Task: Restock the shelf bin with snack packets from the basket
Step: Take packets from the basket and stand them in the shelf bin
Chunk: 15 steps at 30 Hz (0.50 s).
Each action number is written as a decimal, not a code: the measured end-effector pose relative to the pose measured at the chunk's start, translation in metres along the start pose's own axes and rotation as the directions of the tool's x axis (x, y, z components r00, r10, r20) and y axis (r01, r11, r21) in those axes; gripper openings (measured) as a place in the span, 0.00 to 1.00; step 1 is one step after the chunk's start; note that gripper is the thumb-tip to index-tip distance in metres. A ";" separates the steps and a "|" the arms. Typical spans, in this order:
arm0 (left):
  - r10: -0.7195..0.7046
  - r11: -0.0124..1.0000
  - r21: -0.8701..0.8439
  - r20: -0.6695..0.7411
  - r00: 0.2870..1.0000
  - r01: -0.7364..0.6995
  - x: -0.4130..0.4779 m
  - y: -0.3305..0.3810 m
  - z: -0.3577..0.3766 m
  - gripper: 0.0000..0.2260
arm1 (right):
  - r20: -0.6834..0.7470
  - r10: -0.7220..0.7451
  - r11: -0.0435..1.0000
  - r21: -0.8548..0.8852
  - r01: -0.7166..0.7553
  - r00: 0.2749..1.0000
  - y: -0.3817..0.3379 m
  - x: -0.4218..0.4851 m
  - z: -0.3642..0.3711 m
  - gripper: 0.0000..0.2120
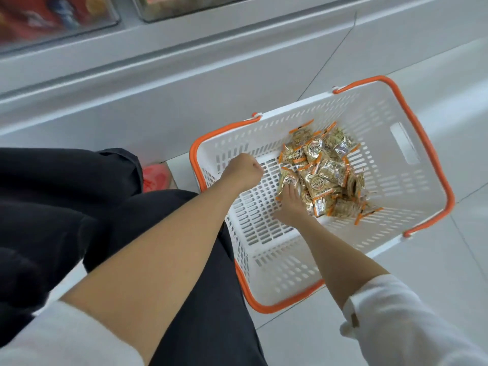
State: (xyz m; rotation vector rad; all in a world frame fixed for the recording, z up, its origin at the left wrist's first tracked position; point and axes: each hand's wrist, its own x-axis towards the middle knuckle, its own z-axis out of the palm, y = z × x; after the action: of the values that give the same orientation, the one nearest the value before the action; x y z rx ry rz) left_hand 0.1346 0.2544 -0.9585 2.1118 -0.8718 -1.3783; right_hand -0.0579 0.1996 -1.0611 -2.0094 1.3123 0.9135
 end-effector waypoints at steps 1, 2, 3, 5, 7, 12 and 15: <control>-0.004 1.000 0.002 0.003 1.000 0.004 0.000 0.000 -0.001 0.06 | -0.017 0.001 1.000 0.004 -0.001 1.000 -0.003 -0.001 0.013 0.46; -0.010 1.000 0.005 0.002 1.000 0.010 -0.001 0.001 -0.001 0.07 | -0.051 0.000 1.000 -0.002 0.000 0.999 -0.008 -0.005 0.022 0.44; -0.017 1.000 0.004 -0.001 1.000 0.017 -0.001 0.001 -0.002 0.07 | -0.103 -0.011 1.000 0.009 0.012 0.995 -0.011 -0.005 0.028 0.39; -0.020 1.000 -0.009 -0.007 1.000 0.020 -0.002 0.001 -0.003 0.07 | -0.283 0.014 0.989 0.145 0.028 0.959 -0.017 -0.003 0.029 0.24; -0.018 1.000 -0.017 -0.009 1.000 0.018 -0.003 0.002 -0.003 0.06 | -0.384 0.125 0.945 0.328 0.009 0.915 -0.022 -0.001 0.022 0.21; -0.031 0.999 -0.035 0.000 1.000 0.031 -0.008 0.006 -0.003 0.06 | -0.230 0.123 0.944 0.327 -0.042 0.965 -0.026 0.002 0.017 0.39; -0.054 0.996 -0.066 0.001 0.999 0.054 -0.009 0.006 -0.006 0.09 | -0.258 0.078 0.962 0.275 -0.004 0.963 -0.028 0.001 0.018 0.38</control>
State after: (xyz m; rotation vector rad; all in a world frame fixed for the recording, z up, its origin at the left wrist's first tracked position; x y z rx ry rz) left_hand 0.1363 0.2572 -0.9468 2.0994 -0.7635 -1.4141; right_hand -0.0363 0.2232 -1.0704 -1.9391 1.5376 0.4566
